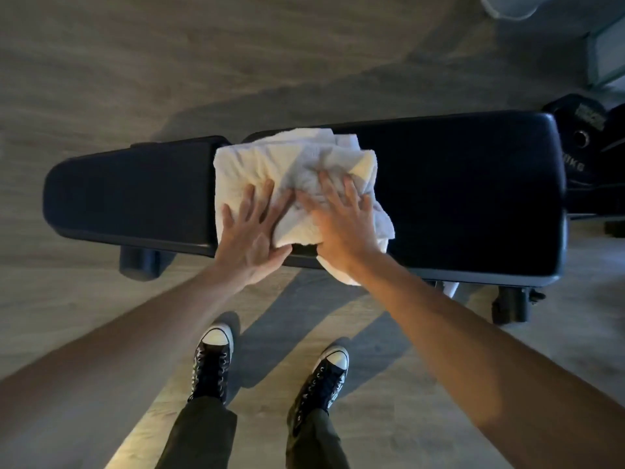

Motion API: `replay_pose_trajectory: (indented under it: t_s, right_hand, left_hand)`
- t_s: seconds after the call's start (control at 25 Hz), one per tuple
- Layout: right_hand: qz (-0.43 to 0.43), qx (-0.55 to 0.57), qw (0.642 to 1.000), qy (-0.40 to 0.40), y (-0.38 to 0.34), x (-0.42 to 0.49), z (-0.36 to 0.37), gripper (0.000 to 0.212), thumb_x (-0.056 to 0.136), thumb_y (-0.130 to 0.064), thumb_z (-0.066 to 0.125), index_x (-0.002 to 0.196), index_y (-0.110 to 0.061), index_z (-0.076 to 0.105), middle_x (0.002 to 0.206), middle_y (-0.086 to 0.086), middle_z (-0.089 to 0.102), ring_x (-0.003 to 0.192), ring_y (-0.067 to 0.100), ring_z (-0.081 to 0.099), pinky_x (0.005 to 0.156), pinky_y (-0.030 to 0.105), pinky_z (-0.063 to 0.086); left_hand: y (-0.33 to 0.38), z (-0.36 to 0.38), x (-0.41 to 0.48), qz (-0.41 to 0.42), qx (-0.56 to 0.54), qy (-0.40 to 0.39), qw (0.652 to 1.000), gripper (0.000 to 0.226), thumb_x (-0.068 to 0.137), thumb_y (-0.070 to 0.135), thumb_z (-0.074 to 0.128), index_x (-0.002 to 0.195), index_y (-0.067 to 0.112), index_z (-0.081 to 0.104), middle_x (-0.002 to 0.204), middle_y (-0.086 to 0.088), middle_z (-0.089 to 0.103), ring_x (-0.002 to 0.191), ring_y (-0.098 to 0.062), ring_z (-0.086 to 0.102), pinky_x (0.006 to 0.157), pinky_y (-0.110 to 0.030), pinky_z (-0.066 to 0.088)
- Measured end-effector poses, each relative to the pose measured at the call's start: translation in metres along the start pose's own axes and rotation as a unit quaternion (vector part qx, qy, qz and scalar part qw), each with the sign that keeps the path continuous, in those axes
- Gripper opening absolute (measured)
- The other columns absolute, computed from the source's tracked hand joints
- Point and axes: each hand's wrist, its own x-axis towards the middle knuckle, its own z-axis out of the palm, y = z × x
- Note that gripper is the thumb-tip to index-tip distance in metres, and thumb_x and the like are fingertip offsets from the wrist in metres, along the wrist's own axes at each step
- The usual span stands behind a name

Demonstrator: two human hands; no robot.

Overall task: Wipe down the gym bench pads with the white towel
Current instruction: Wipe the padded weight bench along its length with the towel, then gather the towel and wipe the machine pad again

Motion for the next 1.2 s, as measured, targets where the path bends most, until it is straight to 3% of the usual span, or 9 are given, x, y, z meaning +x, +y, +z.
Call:
replay_pose_trajectory:
  t_s: [0.16,0.28,0.52,0.72,0.84,0.96,1.08,1.2]
  right_hand:
    - [-0.005,-0.018,1.0,0.011,0.003,0.074,-0.031,0.093,0.085,-0.03,0.073,0.159,-0.042,0.018,0.172,0.004,0.008,0.155,0.041,0.007,0.119,0.065,0.021]
    - [0.018,-0.008,1.0,0.019,0.006,0.093,-0.041,0.087,0.085,-0.026,0.071,0.156,-0.044,0.024,0.171,0.004,0.013,0.154,0.041,0.012,0.118,0.065,0.024]
    - [0.036,0.04,0.996,0.064,-0.008,0.035,-0.018,0.092,0.08,-0.027,0.079,0.156,-0.042,0.029,0.171,0.003,0.019,0.156,0.035,0.014,0.117,0.061,0.025]
    - [0.044,0.082,0.994,0.052,-0.014,-0.023,-0.001,0.089,0.076,-0.018,0.079,0.153,-0.037,0.04,0.169,0.002,0.024,0.156,0.032,0.018,0.113,0.059,0.031]
    - [0.103,0.266,0.953,0.106,-0.018,-0.041,-0.005,0.074,0.074,-0.004,0.071,0.143,-0.026,0.056,0.16,0.001,0.043,0.146,0.029,0.039,0.106,0.053,0.045]
    - [0.162,0.398,0.886,0.176,-0.025,-0.041,-0.028,0.067,0.073,-0.012,0.06,0.14,-0.023,0.06,0.151,-0.002,0.052,0.133,0.02,0.053,0.102,0.036,0.05]
    - [0.174,0.449,0.846,0.228,-0.025,-0.037,-0.061,0.067,0.073,-0.012,0.059,0.139,-0.024,0.059,0.141,-0.005,0.06,0.122,0.014,0.06,0.094,0.031,0.055]
    - [0.183,0.459,0.833,0.251,-0.015,-0.043,-0.096,0.069,0.072,-0.01,0.059,0.139,-0.029,0.058,0.14,-0.007,0.06,0.119,0.013,0.061,0.092,0.032,0.057]
  left_hand:
    - [-0.03,-0.035,0.067,0.004,-0.001,-0.001,1.0,0.087,0.097,0.06,0.045,0.161,0.037,-0.008,0.174,-0.007,-0.004,0.158,-0.041,0.0,0.117,-0.073,0.02]
    - [-0.032,-0.044,0.097,-0.012,-0.015,-0.02,1.0,0.084,0.098,0.062,0.04,0.16,0.04,-0.013,0.174,-0.007,-0.011,0.158,-0.041,-0.005,0.12,-0.072,0.01]
    - [-0.014,-0.016,0.04,0.006,-0.022,0.009,1.0,0.091,0.087,0.065,0.032,0.162,0.036,-0.01,0.174,-0.008,-0.011,0.158,-0.041,-0.008,0.121,-0.071,0.012]
    - [0.007,0.001,-0.014,-0.014,-0.079,0.053,0.995,0.099,0.084,0.053,0.064,0.164,0.033,0.01,0.174,-0.005,0.011,0.158,-0.035,0.011,0.12,-0.064,0.024]
    - [0.029,-0.008,-0.026,-0.074,-0.267,0.114,0.954,0.082,0.083,0.049,0.054,0.16,0.028,0.032,0.165,0.004,0.037,0.154,-0.023,0.029,0.119,-0.054,0.031]
    - [0.052,-0.036,-0.016,-0.109,-0.389,0.126,0.906,0.073,0.081,0.051,0.044,0.15,0.03,0.047,0.146,0.01,0.06,0.134,-0.016,0.055,0.107,-0.048,0.047]
    - [0.067,-0.072,-0.005,-0.115,-0.399,0.136,0.899,0.063,0.08,0.054,0.045,0.142,0.044,0.049,0.115,0.017,0.073,0.104,-0.01,0.068,0.093,-0.041,0.055]
    - [0.079,-0.111,0.001,-0.066,-0.372,0.151,0.913,0.059,0.08,0.05,0.042,0.138,0.046,0.05,0.086,0.022,0.069,0.083,-0.007,0.065,0.08,-0.037,0.054]
